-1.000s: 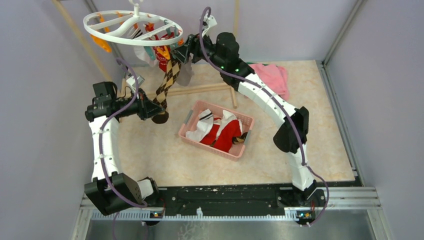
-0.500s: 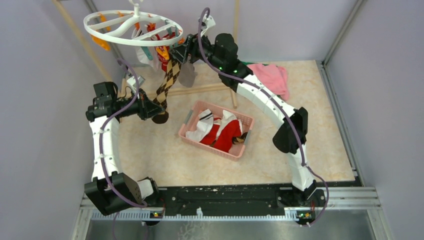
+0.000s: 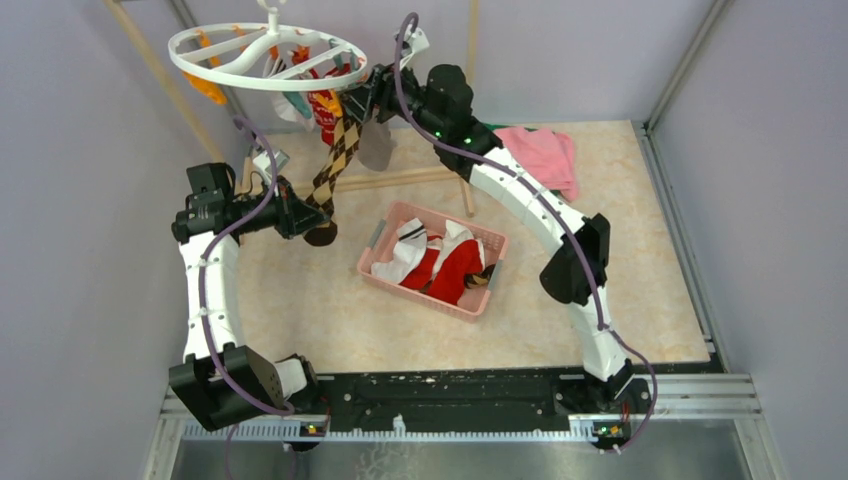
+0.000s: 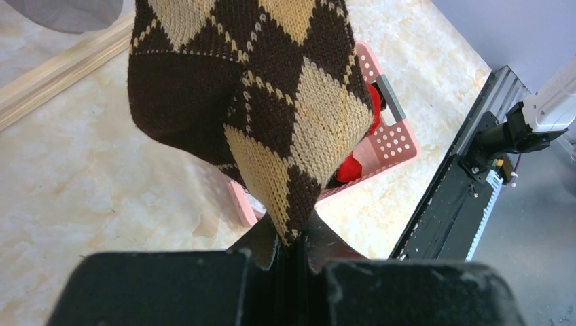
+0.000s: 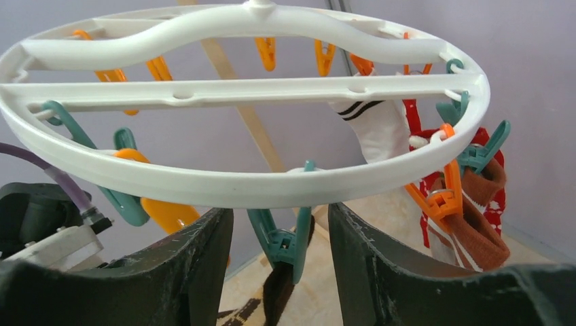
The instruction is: Remove the socks clipped to the hanger
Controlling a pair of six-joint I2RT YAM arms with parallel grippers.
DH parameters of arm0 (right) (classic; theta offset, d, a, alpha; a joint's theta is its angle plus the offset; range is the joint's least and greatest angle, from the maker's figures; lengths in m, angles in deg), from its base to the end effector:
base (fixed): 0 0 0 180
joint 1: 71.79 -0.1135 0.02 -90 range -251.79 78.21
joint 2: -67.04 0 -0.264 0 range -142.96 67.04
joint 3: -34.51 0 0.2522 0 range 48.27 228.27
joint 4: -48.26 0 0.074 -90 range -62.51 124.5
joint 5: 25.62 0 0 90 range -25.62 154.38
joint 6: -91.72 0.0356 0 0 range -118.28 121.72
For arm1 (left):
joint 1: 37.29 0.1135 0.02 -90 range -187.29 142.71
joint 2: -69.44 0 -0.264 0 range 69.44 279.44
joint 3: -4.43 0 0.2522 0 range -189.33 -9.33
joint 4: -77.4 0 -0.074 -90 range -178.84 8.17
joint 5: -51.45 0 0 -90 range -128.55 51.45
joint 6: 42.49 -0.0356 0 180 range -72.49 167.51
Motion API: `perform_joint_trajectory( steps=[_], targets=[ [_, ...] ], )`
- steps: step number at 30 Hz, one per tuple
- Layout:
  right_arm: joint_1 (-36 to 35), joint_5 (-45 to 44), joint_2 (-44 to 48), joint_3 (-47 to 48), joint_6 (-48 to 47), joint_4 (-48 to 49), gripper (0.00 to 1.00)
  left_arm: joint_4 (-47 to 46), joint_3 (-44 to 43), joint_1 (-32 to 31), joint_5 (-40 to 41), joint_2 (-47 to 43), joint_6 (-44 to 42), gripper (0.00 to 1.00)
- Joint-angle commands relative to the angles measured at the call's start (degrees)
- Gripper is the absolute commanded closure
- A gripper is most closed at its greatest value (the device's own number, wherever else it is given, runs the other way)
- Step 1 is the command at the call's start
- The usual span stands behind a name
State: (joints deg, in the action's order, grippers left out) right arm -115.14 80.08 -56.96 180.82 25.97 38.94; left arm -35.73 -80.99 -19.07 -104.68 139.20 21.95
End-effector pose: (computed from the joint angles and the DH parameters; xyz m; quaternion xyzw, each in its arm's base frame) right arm 0.3617 0.3547 0.4524 -0.2077 0.5905 0.5019 0.5969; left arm 0.2257 0.0400 0.3604 0.2314 0.7773 -0.3738 0.4501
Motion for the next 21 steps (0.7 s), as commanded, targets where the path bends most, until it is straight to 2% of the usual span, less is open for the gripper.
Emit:
perform_joint_trajectory(
  steps=[1, 5, 7, 9, 17, 20, 21],
  targets=[
    [-0.7, -0.3, -0.7, 2.9, -0.4, -0.8, 0.44, -2.2, 0.0, -0.3, -1.1, -1.0, 0.0, 1.00],
    [-0.7, -1.0, -0.6, 2.5, -0.5, -0.8, 0.44, -2.7, 0.1, -0.2, -1.5, -1.0, 0.6, 1.00],
    [-0.7, -1.1, -0.7, 2.5, -0.4, -0.2, 0.47, -2.8, 0.1, -0.2, -1.5, -1.1, 0.7, 1.00],
    [-0.7, -1.4, -0.7, 2.6, 0.0, 1.1, 0.53, -2.7, 0.2, -0.3, -1.3, -1.2, 0.6, 1.00],
    [-0.8, -0.8, -0.8, 2.9, 1.8, 5.5, 0.91, -3.3, 0.9, -0.3, -0.4, -1.0, 0.6, 1.00],
    [-0.8, -0.1, -0.8, 2.8, 2.3, 5.9, 1.00, -3.8, 1.4, -0.3, -0.3, -1.0, 1.0, 1.00],
    [-1.0, 0.1, -0.8, 2.7, 2.3, 5.9, 1.00, -4.0, 1.6, -0.3, -0.3, -1.0, 1.2, 1.00]
  ],
)
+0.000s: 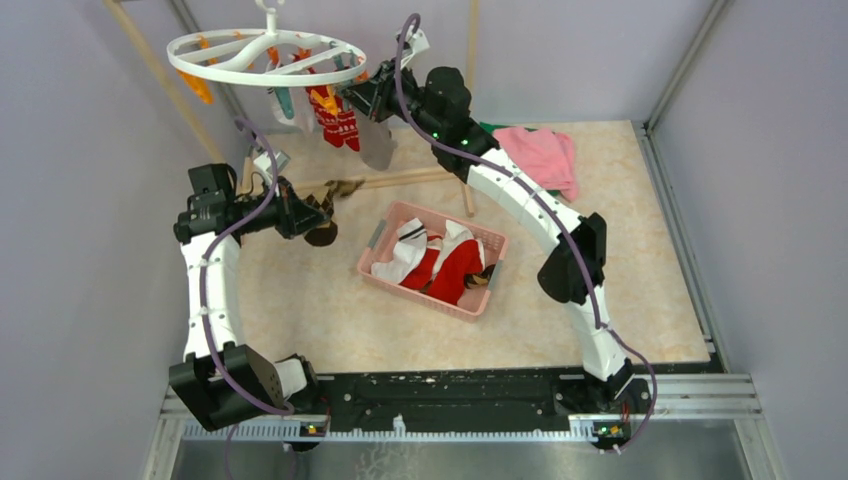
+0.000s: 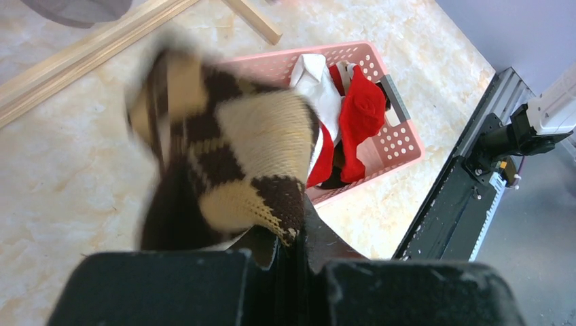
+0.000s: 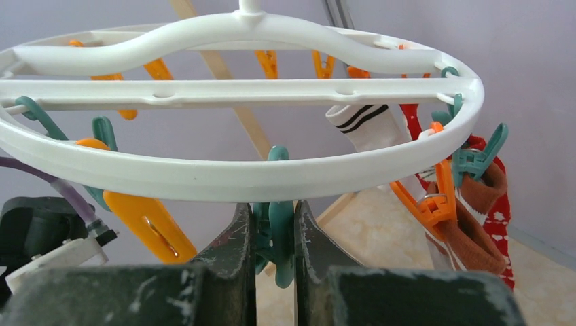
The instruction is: Remove the socks clipped to the hanger
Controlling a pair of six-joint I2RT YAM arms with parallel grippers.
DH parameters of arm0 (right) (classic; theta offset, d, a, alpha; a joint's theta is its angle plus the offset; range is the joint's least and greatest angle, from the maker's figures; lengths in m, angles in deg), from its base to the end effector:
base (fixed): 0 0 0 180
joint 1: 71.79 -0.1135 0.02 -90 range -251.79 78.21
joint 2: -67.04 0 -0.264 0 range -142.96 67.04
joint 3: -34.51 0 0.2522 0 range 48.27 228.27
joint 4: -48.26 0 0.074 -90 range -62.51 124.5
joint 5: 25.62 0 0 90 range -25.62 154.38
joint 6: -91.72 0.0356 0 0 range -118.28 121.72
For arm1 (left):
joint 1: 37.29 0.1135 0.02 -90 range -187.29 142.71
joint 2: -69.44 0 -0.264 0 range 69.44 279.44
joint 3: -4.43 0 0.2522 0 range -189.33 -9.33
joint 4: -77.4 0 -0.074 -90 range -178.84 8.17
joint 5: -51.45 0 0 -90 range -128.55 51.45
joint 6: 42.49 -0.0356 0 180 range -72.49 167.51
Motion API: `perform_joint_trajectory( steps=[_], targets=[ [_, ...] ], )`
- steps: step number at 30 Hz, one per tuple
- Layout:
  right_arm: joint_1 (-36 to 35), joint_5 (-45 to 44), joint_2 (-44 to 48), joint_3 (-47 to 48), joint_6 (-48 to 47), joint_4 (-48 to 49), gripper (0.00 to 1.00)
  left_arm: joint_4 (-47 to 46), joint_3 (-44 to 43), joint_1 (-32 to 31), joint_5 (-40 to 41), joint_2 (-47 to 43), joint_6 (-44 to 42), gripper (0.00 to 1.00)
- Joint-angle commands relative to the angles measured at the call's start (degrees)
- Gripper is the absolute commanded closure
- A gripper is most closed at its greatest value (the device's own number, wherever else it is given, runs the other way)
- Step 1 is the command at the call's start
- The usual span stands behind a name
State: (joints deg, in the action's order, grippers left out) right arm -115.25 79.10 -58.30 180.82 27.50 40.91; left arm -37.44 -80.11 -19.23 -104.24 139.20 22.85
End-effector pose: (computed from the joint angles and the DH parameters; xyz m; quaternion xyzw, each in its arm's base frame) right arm 0.3666 0.3598 0.4446 -0.1937 0.5904 0.5080 0.5965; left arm 0.2278 0.0402 0.3572 0.2290 0.7785 -0.3715 0.4510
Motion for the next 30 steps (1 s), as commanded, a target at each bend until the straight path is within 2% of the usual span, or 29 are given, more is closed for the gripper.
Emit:
perform_joint_trajectory(
  steps=[1, 6, 9, 14, 15, 19, 21, 25, 30],
  targets=[
    [-1.0, 1.3, 0.6, 2.7, 0.7, 3.7, 1.00, -2.5, 0.8, -0.2, -0.8, -1.0, 0.5, 1.00],
    [-1.6, 1.5, 1.8, 0.2, 0.6, 1.9, 1.00, -2.9, 1.7, -2.5, -1.4, -0.7, 1.9, 1.00],
    [-2.3, 1.4, 3.8, -4.3, 0.2, 1.5, 0.97, -5.0, 3.0, -8.1, 0.4, -0.7, 3.8, 1.00],
    [-2.3, 1.7, 7.5, -10.0, 0.4, -1.6, 0.38, -8.4, 4.4, -21.8, 7.9, -1.4, 4.8, 1.00],
    [-2.3, 1.9, 8.6, -11.1, 0.3, -2.3, 0.29, -8.4, 4.4, -23.8, 9.2, -1.1, 4.3, 1.00],
    [-1.3, 1.7, 16.0, -23.8, 1.8, 0.0, 0.15, -5.7, 2.5, -28.0, 11.8, 1.0, 0.0, 1.00],
    [0.2, 2.5, 20.0, -30.6, 3.6, 2.8, 0.02, -4.1, 1.3, -30.0, 12.1, 2.7, -1.4, 1.00],
    [2.5, 0.4, 27.7, -41.9, 3.1, 5.3, 0.01, -4.9, 0.2, -34.9, 13.3, 5.9, -1.5, 1.00],
    [4.9, -1.9, 30.6, -45.3, -0.8, 2.8, 0.01, -7.8, -1.9, -42.0, 20.5, 11.4, -2.1, 1.00]
  ],
)
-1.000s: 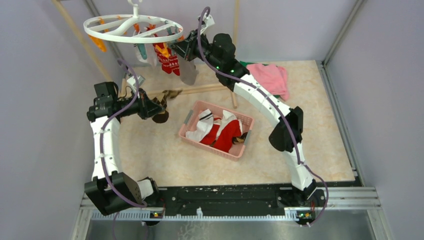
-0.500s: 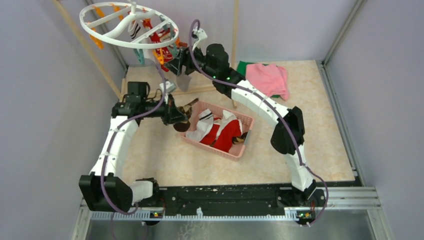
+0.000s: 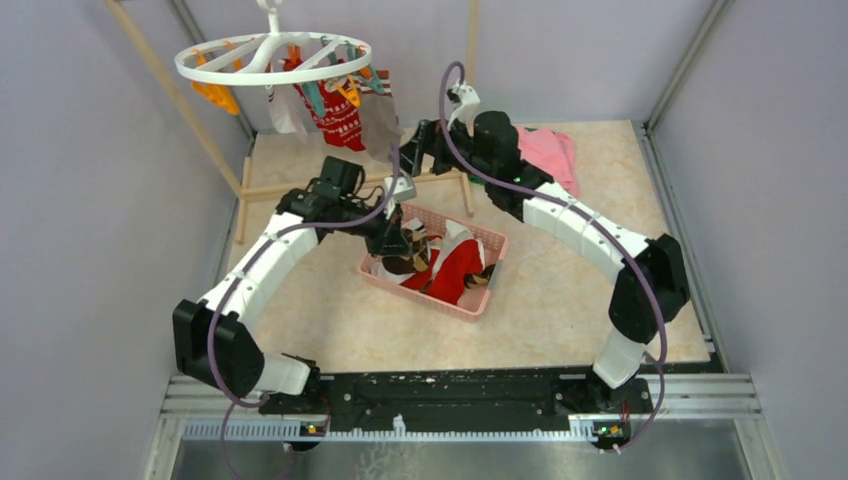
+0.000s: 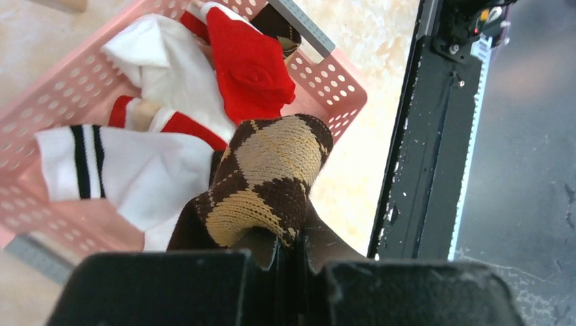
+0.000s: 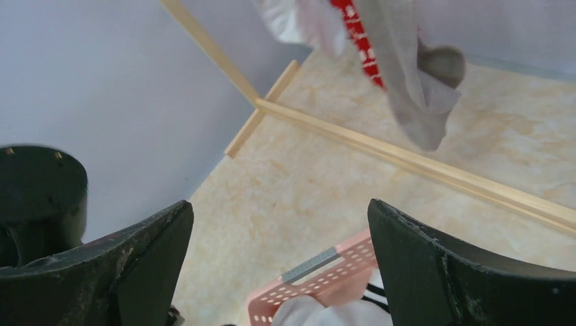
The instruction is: Remove the socks clipped to the hanger
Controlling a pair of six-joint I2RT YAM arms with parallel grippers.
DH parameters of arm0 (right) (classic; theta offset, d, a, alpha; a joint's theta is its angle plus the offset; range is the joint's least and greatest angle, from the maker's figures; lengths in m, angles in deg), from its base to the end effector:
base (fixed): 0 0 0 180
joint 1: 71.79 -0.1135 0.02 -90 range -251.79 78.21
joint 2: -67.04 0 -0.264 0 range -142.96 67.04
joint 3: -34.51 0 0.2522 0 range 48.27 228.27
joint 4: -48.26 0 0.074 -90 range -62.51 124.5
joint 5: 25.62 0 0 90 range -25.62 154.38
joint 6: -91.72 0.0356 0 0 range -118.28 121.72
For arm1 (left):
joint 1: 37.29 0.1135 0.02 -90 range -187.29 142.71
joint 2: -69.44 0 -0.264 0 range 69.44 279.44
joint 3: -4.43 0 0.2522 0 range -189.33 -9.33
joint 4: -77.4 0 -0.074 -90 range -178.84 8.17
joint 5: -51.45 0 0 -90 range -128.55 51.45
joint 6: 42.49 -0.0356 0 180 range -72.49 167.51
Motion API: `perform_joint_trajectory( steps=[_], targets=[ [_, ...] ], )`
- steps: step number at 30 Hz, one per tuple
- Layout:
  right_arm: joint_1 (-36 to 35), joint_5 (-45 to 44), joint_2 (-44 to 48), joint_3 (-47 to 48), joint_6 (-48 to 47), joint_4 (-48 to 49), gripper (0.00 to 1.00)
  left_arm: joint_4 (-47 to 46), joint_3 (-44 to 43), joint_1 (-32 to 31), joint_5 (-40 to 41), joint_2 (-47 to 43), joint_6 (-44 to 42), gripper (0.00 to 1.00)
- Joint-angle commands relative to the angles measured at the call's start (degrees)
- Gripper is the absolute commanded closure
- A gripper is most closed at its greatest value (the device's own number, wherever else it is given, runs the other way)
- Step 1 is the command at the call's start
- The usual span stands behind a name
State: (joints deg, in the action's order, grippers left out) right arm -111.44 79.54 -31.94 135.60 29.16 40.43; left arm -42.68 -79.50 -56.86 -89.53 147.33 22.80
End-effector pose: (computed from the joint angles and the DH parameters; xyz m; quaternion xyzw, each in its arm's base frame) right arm 0.3183 0.2758 0.3727 -0.1662 0.7214 0.4490 0.5003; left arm 0.2473 -0.1173 0.3203 0.4470 0.7446 -0.3962 0.2979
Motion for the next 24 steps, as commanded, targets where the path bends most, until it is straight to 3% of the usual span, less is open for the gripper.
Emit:
perform_joint_trajectory(
  steps=[1, 2, 3, 6, 7, 13, 18, 24],
  targets=[
    [1.7, -2.6, 3.9, 0.2, -3.1, 3.3, 0.01, -3.7, -2.4, -5.4, 7.8, 3.9, -2.6, 1.00],
    [2.4, -2.3, 2.9, 0.8, -3.3, 3.7, 0.01, -5.1, -2.0, -6.3, 10.2, 4.6, -3.3, 0.95],
    [3.2, -1.4, 1.7, 1.5, -3.4, 4.7, 0.01, -6.9, -1.5, -7.1, 12.9, 5.0, -3.9, 0.82],
    [5.0, 2.2, -3.7, 5.8, -6.6, 8.7, 0.01, -8.9, -0.5, -7.8, 18.4, 6.3, -4.4, 0.10],
    [5.5, 3.7, -6.2, 8.2, -7.5, 9.7, 0.01, -7.9, -1.0, -7.8, 19.7, 6.6, -4.4, 0.02],
    [6.8, 9.0, -24.2, 27.4, -12.3, 14.0, 0.01, 10.8, -6.3, -5.9, 20.4, 5.1, -9.9, 0.01],
    [7.0, 8.6, -38.4, 42.2, -13.6, 15.8, 0.01, 17.8, -4.6, -1.1, 16.5, -2.8, -15.3, 0.01],
    [7.4, 6.0, -46.7, 44.8, -11.6, 31.0, 0.01, 26.9, -6.7, 6.4, 11.9, -4.1, -23.1, 0.01]
  ],
)
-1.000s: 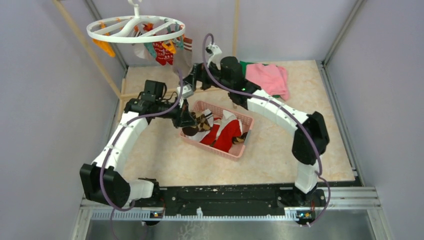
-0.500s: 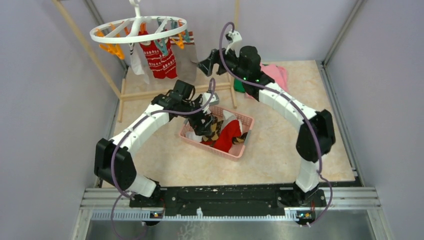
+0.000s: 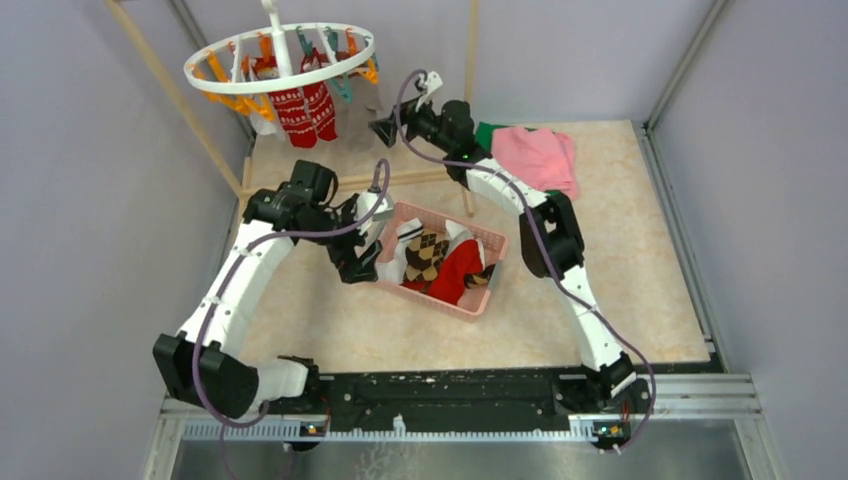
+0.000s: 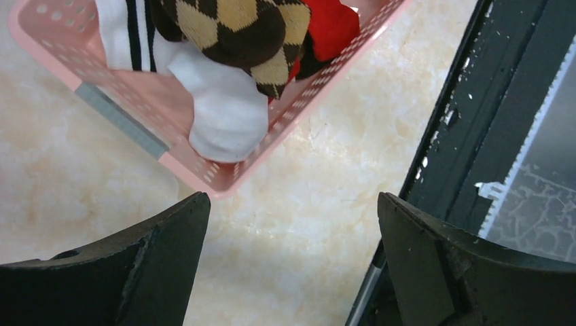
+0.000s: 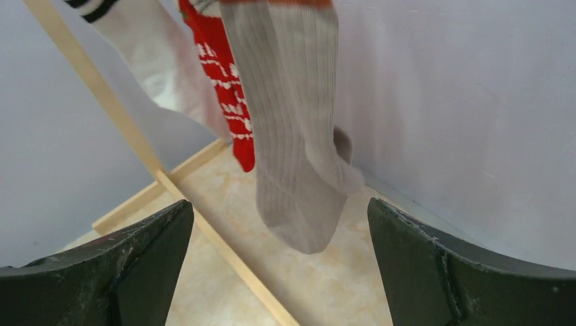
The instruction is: Remove the socks clipped to the hanger
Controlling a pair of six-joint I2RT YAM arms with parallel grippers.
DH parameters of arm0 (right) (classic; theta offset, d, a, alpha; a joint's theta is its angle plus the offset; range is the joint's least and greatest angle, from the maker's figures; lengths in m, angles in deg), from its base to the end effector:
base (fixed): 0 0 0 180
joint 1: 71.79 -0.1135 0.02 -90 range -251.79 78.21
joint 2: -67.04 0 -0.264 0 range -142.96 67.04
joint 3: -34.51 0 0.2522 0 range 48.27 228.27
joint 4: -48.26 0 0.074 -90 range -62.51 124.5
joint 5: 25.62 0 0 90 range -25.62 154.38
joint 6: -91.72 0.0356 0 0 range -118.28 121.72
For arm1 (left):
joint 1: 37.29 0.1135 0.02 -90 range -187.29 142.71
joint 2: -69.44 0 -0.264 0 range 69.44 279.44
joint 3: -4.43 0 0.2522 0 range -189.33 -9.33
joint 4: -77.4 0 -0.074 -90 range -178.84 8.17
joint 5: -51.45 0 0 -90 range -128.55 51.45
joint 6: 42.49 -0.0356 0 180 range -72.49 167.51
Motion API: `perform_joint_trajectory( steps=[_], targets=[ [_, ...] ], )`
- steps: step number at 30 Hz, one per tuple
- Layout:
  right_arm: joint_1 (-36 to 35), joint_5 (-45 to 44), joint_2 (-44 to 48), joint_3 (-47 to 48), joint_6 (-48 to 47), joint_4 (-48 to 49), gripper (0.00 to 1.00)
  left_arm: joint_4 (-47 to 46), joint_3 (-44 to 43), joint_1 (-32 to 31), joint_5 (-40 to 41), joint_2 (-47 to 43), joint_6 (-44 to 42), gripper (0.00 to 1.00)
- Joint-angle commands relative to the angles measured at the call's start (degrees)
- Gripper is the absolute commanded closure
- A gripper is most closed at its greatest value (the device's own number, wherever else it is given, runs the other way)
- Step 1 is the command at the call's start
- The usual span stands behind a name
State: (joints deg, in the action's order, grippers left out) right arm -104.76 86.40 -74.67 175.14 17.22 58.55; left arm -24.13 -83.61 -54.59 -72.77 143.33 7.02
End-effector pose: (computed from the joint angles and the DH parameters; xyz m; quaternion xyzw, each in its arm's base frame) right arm 0.4835 0.3295 0.2895 -0.2404 0.6067 0.4197 0.6309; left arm 0.2195 -0.0893 0.3356 0.5075 0.7842 -0.2383 0.2657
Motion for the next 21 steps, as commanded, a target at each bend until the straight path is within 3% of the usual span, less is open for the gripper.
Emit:
perform_joint_trajectory(
  steps=[1, 4, 11, 14, 15, 16, 21],
  targets=[
    [0.7, -0.6, -6.4, 8.2, 1.3, 13.5, 0.01, 9.1, -2.9, 5.7, -5.3, 0.4, -7.9, 0.01],
    [0.5, -0.3, -14.3, 20.4, 2.9, 13.2, 0.05, 11.3, -4.2, 10.2, -5.6, 1.9, -9.5, 0.01],
    [0.5, -2.6, -17.8, 21.3, 2.1, 21.5, 0.39, 13.2, -6.3, 15.0, -5.6, 2.7, -10.0, 0.01],
    [0.3, -1.7, -14.9, 16.3, 2.1, 24.8, 0.63, 11.8, -6.2, 15.8, -5.6, 3.3, -9.1, 0.01],
    [0.2, -1.6, -13.4, 14.0, 2.1, 25.9, 0.78, 10.8, -6.1, 16.1, -5.4, 3.5, -8.2, 0.01],
    [0.1, -2.0, -12.0, 11.7, 1.9, 26.4, 0.99, 9.9, -6.0, 16.3, -5.4, 3.7, -7.2, 0.01],
    [-0.8, -0.8, -4.4, 2.4, 1.6, 28.3, 1.00, 6.5, -6.5, 16.9, -5.1, 3.1, -3.1, 0.01]
  ],
)
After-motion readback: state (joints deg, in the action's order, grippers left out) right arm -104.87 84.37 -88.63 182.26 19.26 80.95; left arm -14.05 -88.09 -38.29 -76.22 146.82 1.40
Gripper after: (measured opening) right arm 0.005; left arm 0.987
